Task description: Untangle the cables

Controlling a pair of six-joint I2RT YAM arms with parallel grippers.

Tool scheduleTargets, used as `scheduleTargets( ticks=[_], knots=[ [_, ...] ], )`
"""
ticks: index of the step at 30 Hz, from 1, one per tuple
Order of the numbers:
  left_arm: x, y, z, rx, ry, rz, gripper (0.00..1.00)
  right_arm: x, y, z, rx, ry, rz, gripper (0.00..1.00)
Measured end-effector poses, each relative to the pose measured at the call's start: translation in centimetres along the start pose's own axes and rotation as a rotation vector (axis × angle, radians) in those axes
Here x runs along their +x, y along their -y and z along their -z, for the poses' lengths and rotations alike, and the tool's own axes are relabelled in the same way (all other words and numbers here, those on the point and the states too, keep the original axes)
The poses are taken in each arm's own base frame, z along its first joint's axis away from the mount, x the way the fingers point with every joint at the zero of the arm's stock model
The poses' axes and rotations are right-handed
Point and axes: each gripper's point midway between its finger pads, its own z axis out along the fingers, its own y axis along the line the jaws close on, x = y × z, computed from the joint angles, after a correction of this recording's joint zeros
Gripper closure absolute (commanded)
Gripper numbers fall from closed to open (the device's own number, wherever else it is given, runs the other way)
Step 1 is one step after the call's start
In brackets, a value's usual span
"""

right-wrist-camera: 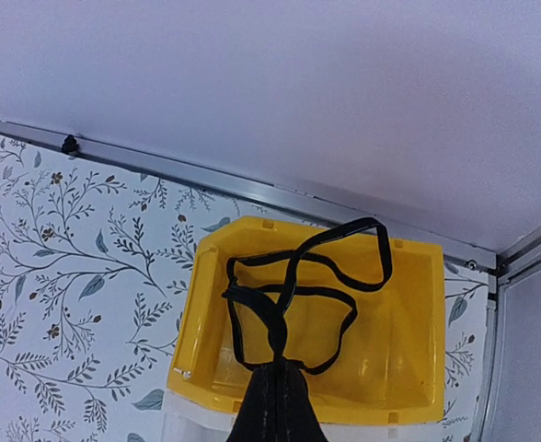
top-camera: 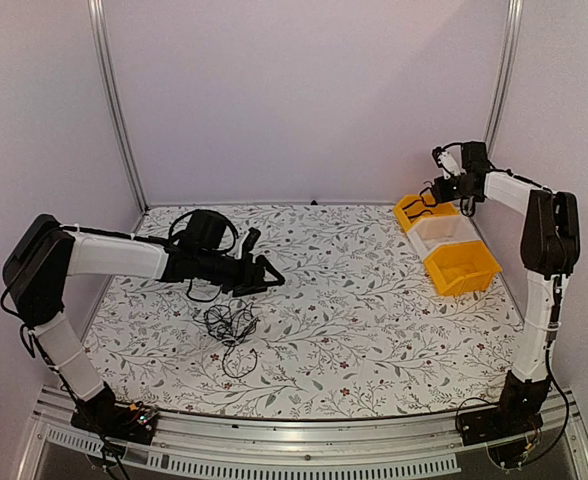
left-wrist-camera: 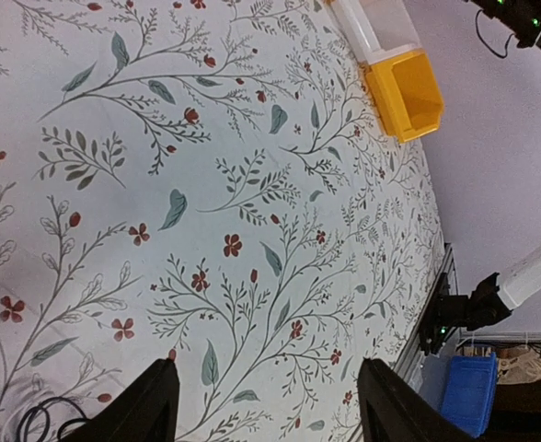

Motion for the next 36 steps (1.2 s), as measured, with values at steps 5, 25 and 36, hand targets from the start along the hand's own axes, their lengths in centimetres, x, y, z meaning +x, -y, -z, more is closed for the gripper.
scheduleTargets(
  ticks=[5,25,36],
  knots=[
    [0.0,0.0,0.0,0.001,0.000,-0.001,0.31,2.3,-1.2,1.8,-0.020,-0.073,-0.067,1.00],
    [0.6,-0.7,0.0,-0.037,-0.016,0.018,0.31,2.6,0.3,-2.5,0.079,-0.081,-0.220,1.00],
    [2.4,-0.2,0.1,-0.086,-0.059,0.021,0.31,4.4,1.3,-5.3,0.133,-0.104,-0.340,0.98]
  ],
)
